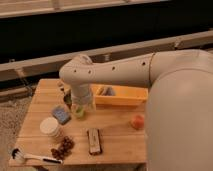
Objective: Place eraser in paper cup
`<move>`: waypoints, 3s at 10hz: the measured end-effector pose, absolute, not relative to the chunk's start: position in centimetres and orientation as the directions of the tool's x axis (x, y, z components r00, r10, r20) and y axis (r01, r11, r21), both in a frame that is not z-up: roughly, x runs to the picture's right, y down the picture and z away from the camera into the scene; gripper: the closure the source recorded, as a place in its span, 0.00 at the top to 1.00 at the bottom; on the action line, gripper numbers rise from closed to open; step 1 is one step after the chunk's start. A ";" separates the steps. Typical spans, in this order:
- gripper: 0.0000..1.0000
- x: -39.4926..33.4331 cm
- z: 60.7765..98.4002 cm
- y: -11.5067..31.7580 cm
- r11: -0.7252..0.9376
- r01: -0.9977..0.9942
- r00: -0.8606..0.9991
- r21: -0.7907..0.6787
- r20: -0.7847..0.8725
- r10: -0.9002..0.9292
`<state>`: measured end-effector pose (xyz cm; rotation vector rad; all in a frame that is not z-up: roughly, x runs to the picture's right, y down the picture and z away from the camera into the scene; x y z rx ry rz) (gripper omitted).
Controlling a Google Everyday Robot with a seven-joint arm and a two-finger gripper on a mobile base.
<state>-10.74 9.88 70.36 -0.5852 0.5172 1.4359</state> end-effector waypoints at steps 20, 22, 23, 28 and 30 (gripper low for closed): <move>0.65 -8.3 73.5 21.3 0.136 -0.986 0.168 -0.100 -0.648 0.743; 0.65 -7.9 74.0 21.9 0.148 -0.985 0.170 -0.090 -0.653 0.738; 0.65 -7.7 74.5 22.2 0.151 -0.985 0.168 -0.083 -0.658 0.734; 0.65 -6.7 77.5 22.7 0.132 -0.988 0.149 -0.077 -0.679 0.719; 0.65 -6.9 78.4 23.1 0.121 -0.988 0.153 -0.096 -0.693 0.705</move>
